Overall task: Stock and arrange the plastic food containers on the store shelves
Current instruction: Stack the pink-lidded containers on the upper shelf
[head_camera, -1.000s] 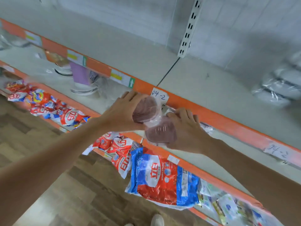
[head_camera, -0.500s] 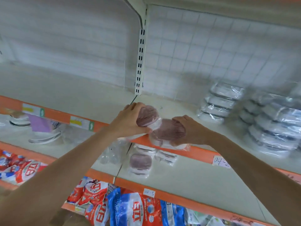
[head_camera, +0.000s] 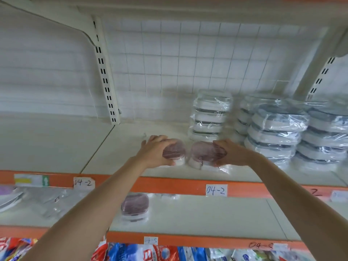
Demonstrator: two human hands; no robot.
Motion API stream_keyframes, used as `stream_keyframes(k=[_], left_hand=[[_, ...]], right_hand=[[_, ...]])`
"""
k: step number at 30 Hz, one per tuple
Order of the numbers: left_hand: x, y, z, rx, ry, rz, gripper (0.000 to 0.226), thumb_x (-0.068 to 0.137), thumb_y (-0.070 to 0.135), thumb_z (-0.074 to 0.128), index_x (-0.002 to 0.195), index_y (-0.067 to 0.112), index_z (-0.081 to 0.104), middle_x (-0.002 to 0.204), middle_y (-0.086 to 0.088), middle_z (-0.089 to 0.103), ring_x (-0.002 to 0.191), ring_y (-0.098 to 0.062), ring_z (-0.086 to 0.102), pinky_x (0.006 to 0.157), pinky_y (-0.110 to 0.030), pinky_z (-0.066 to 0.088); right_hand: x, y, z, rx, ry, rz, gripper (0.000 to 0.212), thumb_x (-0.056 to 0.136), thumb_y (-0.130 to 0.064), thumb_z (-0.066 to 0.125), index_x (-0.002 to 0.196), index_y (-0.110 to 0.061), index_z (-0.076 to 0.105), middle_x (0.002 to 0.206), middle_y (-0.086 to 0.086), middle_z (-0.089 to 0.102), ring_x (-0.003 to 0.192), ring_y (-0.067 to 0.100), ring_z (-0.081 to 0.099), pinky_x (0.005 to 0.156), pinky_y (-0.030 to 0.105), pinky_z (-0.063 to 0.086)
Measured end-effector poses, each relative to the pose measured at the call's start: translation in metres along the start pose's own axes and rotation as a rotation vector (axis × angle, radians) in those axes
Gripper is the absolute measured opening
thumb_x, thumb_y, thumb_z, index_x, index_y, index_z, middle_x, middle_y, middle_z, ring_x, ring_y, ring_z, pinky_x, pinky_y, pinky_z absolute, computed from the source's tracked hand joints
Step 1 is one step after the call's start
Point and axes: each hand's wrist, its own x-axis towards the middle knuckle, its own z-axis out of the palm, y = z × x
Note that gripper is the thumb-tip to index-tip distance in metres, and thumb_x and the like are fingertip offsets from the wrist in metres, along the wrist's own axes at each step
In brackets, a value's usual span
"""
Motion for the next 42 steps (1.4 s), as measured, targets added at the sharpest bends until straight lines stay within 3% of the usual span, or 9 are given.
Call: stream_keyframes(k=[2,6,11,15,20,22,31,37,42], left_hand=[[0.006,0.002,0.010,-0.057,0.015,-0.059,0.082,0.070,0.055,0.074,0.141,0.047,0.033,0.152,-0.003,0.015,0.140,-0.030,0.013,0.113,-0.052,0.019],[-0.001,-0.002,0.034,-0.254,0.253,-0.028,0.081,0.067,0.042,0.082,0.138,0.035,0.045,0.141,-0.014,0.020,0.135,-0.034,0.021,0.114,-0.031,0.017],[-0.002,-0.015,0.041,-0.582,0.303,-0.162,0.101,0.059,0.023,0.089,0.144,0.025,0.034,0.139,-0.005,0.022,0.122,-0.007,0.031,0.104,-0.017,0.021],[0.004,-0.017,0.041,-0.695,0.360,-0.194,0.094,0.051,0.017,0.093,0.133,0.020,0.046,0.129,0.001,0.035,0.116,-0.008,0.043,0.100,-0.018,0.032],[0.000,-0.018,0.035,-1.005,0.474,-0.248,0.084,0.043,0.024,0.092,0.116,0.025,0.052,0.120,0.004,0.052,0.096,0.010,0.055,0.073,-0.002,0.041],[0.000,-0.016,0.032,-1.034,0.477,-0.239,0.084,0.041,0.031,0.088,0.115,0.027,0.051,0.118,0.007,0.053,0.096,0.012,0.054,0.075,-0.002,0.041],[-0.004,-0.011,0.033,-0.909,0.442,-0.246,0.082,0.041,0.039,0.089,0.113,0.030,0.052,0.119,0.005,0.050,0.114,-0.012,0.050,0.099,-0.026,0.041],[-0.019,-0.014,0.026,-0.394,0.367,-0.368,0.079,0.059,0.050,0.083,0.127,0.031,0.047,0.123,-0.002,0.033,0.122,-0.026,0.027,0.102,-0.037,0.030],[-0.025,-0.023,-0.002,0.020,0.170,-0.326,0.086,0.060,0.068,0.072,0.133,0.035,0.041,0.125,-0.007,0.040,0.122,-0.029,0.032,0.100,-0.043,0.030]], right_hand=[[0.001,0.006,-0.003,-0.024,-0.008,-0.007,0.092,0.075,-0.035,0.076,0.147,-0.014,0.024,0.147,0.008,0.026,0.129,0.025,0.037,0.102,0.028,0.031],[0.006,0.010,-0.005,-0.057,-0.022,-0.037,0.092,0.076,-0.036,0.076,0.148,-0.014,0.023,0.147,0.010,0.029,0.131,0.026,0.036,0.107,0.032,0.032],[0.008,0.010,-0.006,-0.075,-0.036,-0.035,0.094,0.076,-0.038,0.076,0.148,-0.014,0.021,0.147,0.010,0.028,0.132,0.027,0.035,0.105,0.031,0.029],[0.012,0.009,-0.008,-0.076,-0.028,-0.038,0.087,0.076,-0.037,0.076,0.145,-0.015,0.028,0.142,0.010,0.034,0.127,0.028,0.039,0.101,0.031,0.031],[0.011,0.010,-0.004,-0.025,-0.005,-0.021,0.092,0.075,-0.037,0.077,0.148,-0.016,0.024,0.145,0.006,0.032,0.129,0.025,0.038,0.104,0.029,0.029],[0.010,0.011,-0.003,0.020,0.000,-0.004,0.095,0.074,-0.038,0.077,0.148,-0.017,0.022,0.147,0.004,0.030,0.131,0.023,0.035,0.106,0.029,0.027],[0.001,-0.001,0.008,-0.018,0.054,0.075,0.096,0.072,-0.049,0.074,0.147,-0.016,0.025,0.146,0.008,0.029,0.131,0.028,0.035,0.107,0.038,0.032],[-0.006,-0.023,0.009,-0.196,0.086,0.100,0.097,0.070,-0.068,0.065,0.146,-0.027,0.021,0.140,0.017,0.035,0.129,0.035,0.038,0.103,0.044,0.035],[-0.006,-0.051,0.003,-0.441,0.006,0.106,0.068,0.075,-0.083,0.032,0.133,-0.047,0.034,0.125,-0.003,0.058,0.118,0.024,0.053,0.096,0.039,0.041]])
